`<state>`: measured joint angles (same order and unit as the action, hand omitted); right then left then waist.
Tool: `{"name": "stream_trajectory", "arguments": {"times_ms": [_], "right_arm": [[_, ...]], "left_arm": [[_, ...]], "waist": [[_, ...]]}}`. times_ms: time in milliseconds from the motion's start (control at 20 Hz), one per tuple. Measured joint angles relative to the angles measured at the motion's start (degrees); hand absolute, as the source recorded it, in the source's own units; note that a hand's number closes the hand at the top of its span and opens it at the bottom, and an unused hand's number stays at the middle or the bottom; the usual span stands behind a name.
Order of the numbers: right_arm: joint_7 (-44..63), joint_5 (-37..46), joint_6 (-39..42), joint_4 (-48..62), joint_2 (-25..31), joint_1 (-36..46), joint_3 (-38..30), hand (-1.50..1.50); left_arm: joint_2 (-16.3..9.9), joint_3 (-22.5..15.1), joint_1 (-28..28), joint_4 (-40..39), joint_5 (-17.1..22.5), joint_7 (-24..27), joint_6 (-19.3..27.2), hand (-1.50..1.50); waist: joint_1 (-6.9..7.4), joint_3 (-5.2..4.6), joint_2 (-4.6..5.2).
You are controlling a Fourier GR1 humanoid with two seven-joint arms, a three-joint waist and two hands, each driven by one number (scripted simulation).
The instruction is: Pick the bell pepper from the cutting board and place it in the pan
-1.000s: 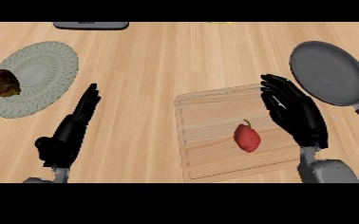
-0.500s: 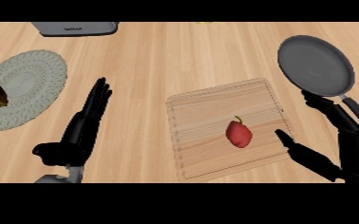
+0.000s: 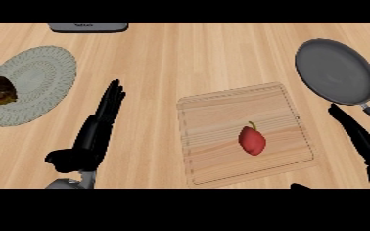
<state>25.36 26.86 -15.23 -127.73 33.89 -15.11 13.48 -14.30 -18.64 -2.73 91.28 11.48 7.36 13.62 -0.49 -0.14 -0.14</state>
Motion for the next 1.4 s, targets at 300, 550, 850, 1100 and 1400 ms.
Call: {"name": "stream_trajectory", "arguments": {"times_ms": [300, 550, 850, 1100, 1400], "right_arm": [[16.20, 2.88, 11.87, 1.62, 1.75, 9.98, 4.79, -1.50], [25.27, 3.39, 21.87, 7.85, 0.96, 17.86, 10.52, -1.50], [30.52, 4.43, 29.83, 17.53, -3.90, 26.53, 16.16, -1.50], [31.47, 6.93, 31.80, 22.21, -8.84, 28.24, 18.26, -1.50], [30.43, 10.20, 32.94, 25.44, -12.33, 27.16, 17.16, -1.50]], "left_arm": [[1.70, -0.84, -1.57, -2.12, -0.93, 0.35, -0.52, 0.00], [0.63, -0.26, -1.09, -0.94, -0.43, 0.16, -2.17, 0.00], [1.44, 0.19, -0.62, -1.57, -1.07, 0.64, -2.19, 0.00], [2.36, 1.18, -0.58, -1.64, -1.90, 0.17, -2.19, 0.00], [2.97, 2.40, -0.20, -1.17, -3.18, -0.52, -3.28, 0.00]], "waist": [[1.40, -0.03, 0.35], [2.30, -0.02, 0.42], [1.85, 0.05, 0.35], [1.10, 0.10, 0.21], [0.71, 0.12, 0.13]]}}
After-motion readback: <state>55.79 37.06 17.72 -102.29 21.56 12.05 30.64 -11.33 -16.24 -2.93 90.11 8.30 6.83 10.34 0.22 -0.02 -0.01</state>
